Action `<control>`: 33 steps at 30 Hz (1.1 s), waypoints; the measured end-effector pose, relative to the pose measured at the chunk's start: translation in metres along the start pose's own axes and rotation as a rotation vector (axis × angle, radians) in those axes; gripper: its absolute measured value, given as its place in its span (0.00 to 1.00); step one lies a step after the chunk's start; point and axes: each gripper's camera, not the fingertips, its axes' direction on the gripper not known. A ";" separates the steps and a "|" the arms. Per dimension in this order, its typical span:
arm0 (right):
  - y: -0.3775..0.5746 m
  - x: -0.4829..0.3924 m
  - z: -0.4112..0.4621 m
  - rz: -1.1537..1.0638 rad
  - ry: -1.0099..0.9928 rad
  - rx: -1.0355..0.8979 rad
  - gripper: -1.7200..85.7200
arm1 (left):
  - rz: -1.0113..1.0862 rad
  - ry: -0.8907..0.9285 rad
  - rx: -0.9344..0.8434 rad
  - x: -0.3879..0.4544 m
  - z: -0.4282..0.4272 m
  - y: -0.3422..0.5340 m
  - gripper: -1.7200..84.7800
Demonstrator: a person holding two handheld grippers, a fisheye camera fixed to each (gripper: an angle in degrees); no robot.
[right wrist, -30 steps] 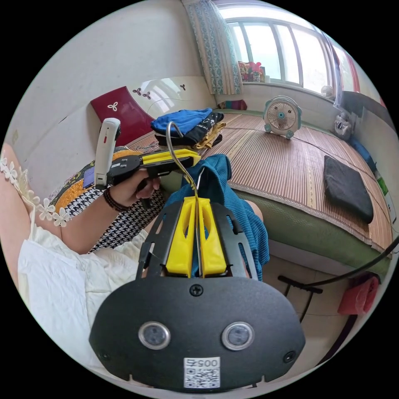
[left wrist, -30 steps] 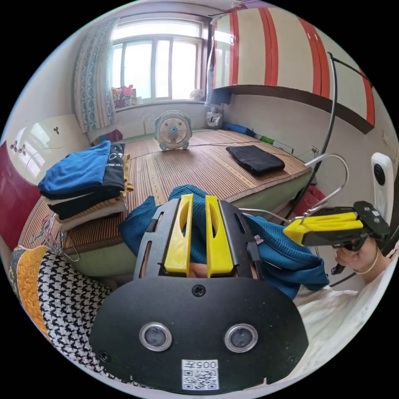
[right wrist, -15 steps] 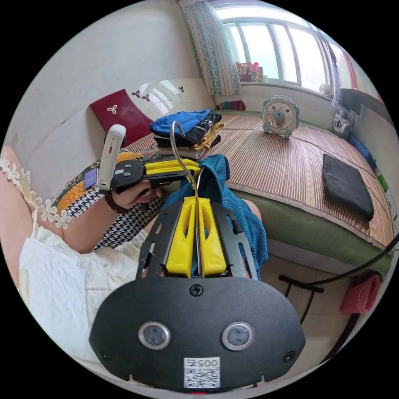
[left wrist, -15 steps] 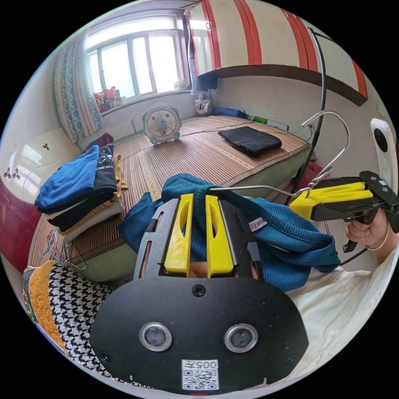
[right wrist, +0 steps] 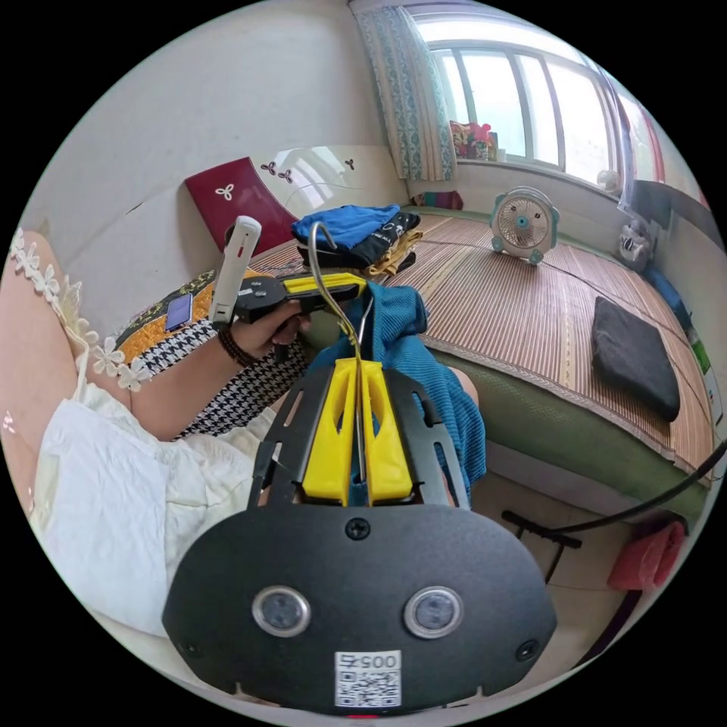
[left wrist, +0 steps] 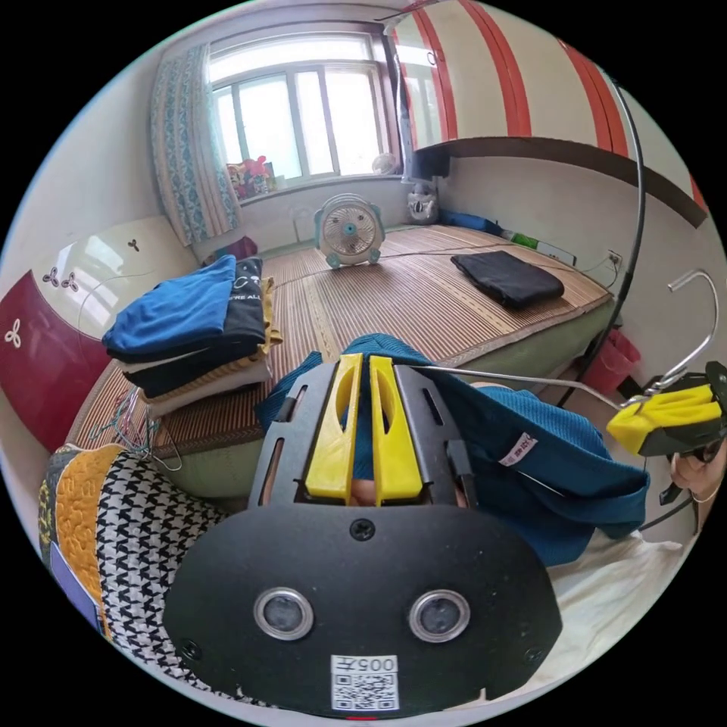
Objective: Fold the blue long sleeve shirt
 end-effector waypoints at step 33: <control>-0.019 -0.010 -0.018 0.105 0.051 -0.020 0.00 | -0.064 0.106 -0.083 -0.041 -0.064 0.006 0.08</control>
